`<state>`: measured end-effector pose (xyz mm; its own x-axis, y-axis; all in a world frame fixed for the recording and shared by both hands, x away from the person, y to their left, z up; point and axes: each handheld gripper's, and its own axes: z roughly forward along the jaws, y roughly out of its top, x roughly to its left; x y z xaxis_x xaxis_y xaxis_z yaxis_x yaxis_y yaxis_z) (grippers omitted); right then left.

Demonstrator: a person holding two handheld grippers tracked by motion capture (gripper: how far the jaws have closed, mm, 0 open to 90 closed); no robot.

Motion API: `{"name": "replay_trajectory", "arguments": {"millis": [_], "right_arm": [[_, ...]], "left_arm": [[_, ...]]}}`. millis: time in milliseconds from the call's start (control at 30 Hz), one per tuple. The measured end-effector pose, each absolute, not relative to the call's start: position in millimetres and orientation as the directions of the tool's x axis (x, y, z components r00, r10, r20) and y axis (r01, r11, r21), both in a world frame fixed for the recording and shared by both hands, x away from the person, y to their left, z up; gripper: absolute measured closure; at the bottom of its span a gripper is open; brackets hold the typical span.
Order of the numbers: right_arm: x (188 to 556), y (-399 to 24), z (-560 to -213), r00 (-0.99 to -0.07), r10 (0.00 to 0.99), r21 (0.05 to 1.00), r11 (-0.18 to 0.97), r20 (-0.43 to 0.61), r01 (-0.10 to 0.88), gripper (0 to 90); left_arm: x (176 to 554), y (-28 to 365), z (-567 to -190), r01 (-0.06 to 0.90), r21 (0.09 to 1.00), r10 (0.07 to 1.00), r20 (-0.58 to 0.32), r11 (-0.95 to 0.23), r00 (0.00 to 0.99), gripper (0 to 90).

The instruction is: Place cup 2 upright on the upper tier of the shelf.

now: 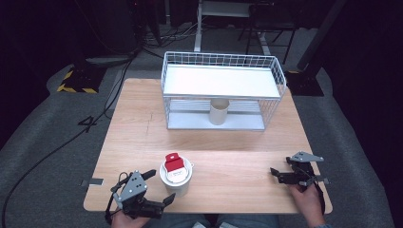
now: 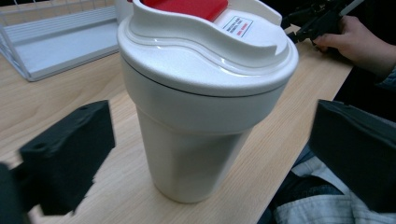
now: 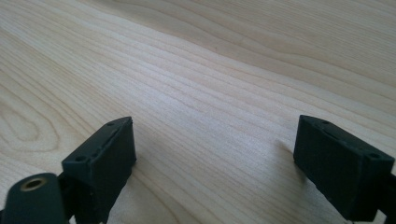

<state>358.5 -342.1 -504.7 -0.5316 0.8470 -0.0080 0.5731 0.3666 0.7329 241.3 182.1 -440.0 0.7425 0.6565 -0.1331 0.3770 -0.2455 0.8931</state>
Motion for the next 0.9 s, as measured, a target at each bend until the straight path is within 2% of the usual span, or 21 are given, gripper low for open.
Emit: {"name": "replay_trajectory", "arguments": {"millis": [633, 900], "right_arm": [[358.4, -342.0, -504.7, -0.532, 0.847, 0.733, 0.368, -0.009, 0.572, 13.2], [358.4, -342.0, -504.7, -0.532, 0.847, 0.733, 0.368, -0.009, 0.572, 13.2]], "left_arm": [[262.8, 155.7, -465.2, 0.381, 0.889, 0.665, -0.125, -0.255, 0.736, 0.0], [271.3, 148.3, -476.6, 0.401, 0.889, 0.665, -0.163, -0.221, 0.729, 0.0]]}}
